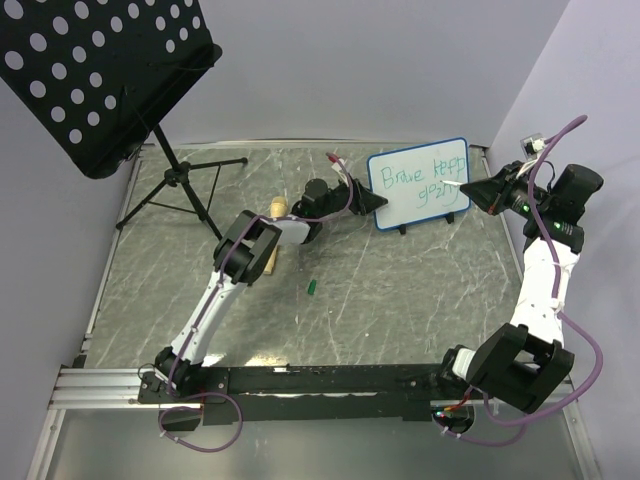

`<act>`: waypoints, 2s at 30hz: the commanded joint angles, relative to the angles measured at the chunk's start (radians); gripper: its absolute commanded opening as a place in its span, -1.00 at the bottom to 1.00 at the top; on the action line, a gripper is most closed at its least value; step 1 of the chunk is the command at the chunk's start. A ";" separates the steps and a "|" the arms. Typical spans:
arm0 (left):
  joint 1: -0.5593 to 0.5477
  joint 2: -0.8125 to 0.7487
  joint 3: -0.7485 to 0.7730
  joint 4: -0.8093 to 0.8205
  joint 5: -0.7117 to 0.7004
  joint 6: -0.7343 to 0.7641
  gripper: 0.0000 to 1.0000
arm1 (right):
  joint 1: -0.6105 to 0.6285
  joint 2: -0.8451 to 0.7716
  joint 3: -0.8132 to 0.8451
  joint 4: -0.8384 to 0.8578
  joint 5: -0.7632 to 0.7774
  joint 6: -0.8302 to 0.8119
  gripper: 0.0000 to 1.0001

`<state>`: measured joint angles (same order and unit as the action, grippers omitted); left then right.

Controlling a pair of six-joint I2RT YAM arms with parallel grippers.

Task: Write a sentence on the whiteboard
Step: Put down the whiteboard on the whiteboard stand, then pick up the pen cap from the center of the board.

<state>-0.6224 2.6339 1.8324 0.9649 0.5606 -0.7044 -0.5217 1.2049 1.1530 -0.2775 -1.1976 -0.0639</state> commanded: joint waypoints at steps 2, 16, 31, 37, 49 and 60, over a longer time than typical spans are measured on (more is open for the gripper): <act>0.004 -0.123 -0.044 0.058 -0.027 0.020 0.45 | -0.006 0.004 -0.003 0.031 -0.025 -0.002 -1.00; 0.058 -0.538 -0.398 -0.067 -0.192 0.098 0.94 | 0.009 0.027 -0.004 0.003 -0.022 -0.050 -1.00; -0.045 -1.302 -0.896 -0.899 -0.375 0.272 0.86 | 0.242 0.102 0.024 -0.103 0.038 -0.157 -1.00; -0.155 -1.378 -1.097 -1.011 -0.504 0.189 0.59 | 0.311 0.130 0.027 -0.114 0.053 -0.171 -1.00; -0.250 -1.046 -0.908 -1.159 -0.668 0.209 0.36 | 0.319 0.150 0.024 -0.117 0.044 -0.166 -1.00; -0.293 -0.793 -0.584 -1.584 -0.847 0.224 -0.12 | 0.319 0.156 0.030 -0.126 0.036 -0.175 -1.00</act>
<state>-0.8833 1.7721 1.1645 -0.4160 -0.1795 -0.4900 -0.2070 1.3590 1.1530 -0.4126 -1.1439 -0.2119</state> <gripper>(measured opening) 0.476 0.186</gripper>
